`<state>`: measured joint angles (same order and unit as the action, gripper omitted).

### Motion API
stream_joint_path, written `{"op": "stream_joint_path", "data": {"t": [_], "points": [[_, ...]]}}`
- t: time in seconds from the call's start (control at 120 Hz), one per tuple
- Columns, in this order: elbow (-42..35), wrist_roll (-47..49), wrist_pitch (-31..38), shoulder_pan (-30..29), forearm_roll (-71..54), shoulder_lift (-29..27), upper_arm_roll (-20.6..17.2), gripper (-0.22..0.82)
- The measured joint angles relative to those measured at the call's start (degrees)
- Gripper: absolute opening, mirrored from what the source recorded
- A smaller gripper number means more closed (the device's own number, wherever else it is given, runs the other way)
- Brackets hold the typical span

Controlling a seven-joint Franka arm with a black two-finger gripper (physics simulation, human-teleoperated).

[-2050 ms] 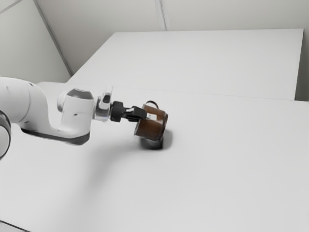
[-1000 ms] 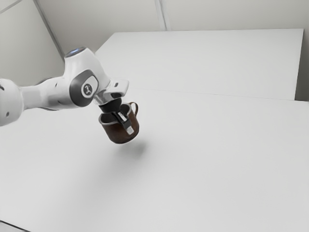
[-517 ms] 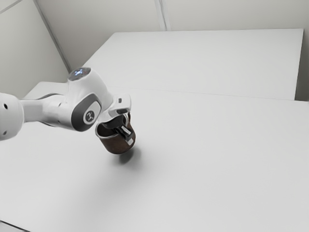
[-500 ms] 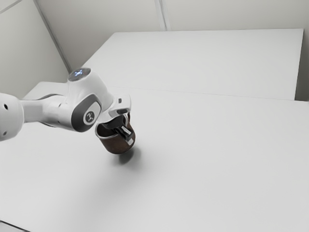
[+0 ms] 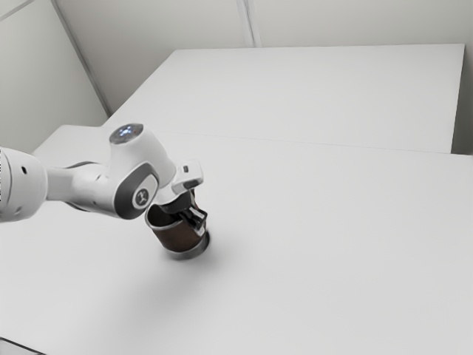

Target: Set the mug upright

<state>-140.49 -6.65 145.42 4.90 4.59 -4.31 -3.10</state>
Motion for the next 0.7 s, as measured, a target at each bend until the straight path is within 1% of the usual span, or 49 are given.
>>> {"op": "stream_joint_path", "data": {"t": [0.517,0.558,0.7], "points": [[0.0,3.1,0.5,-0.3,0.1,3.5,-0.1,-0.15],[0.0,3.1,0.5,-0.1,0.2,3.6,0.0,-0.09],[0.1,3.3,0.5,0.3,0.4,3.3,0.0,0.21]]}}
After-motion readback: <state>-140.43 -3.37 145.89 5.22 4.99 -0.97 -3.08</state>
